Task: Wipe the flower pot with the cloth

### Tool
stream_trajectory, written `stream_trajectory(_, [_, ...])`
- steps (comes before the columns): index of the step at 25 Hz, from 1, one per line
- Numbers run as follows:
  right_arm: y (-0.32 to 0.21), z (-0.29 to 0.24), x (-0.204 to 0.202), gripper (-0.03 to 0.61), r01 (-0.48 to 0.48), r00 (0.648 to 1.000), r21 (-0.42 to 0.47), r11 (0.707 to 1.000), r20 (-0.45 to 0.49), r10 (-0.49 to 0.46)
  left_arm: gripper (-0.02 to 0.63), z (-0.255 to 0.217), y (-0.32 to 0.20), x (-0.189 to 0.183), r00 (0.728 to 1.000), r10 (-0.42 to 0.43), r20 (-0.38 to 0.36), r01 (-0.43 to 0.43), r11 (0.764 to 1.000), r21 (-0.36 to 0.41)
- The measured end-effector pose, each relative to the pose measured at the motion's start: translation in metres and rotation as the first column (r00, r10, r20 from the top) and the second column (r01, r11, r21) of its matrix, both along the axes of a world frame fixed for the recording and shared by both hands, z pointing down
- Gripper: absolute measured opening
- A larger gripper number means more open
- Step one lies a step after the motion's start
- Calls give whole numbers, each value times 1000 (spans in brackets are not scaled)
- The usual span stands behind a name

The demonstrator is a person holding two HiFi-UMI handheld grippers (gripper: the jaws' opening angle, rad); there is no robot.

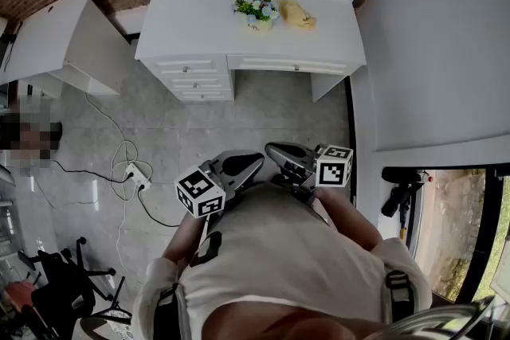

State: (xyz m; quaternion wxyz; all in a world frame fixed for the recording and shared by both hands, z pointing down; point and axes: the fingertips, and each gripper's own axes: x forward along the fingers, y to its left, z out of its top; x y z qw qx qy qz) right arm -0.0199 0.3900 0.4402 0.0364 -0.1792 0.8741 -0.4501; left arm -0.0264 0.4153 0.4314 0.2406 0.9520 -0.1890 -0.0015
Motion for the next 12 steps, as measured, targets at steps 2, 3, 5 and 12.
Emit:
stream_trajectory(2, [2, 0, -3, 9, -13, 1000, -2, 1000, 5, 13, 21, 1, 3, -4, 1000, 6, 2, -6, 1000, 0])
stream_trajectory(3, [3, 0, -5, 9, -18, 1000, -2, 1000, 7, 18, 21, 1, 4, -6, 1000, 8, 2, -8, 1000, 0])
stream_trajectory(5, [4, 0, -8, 9, -22, 1000, -1, 1000, 7, 22, 21, 2, 4, -9, 1000, 12, 2, -12, 1000, -3])
stream_trajectory(12, [3, 6, -9, 9, -27, 1000, -23, 999, 13, 27, 21, 9, 5, -9, 1000, 21, 15, -21, 1000, -6])
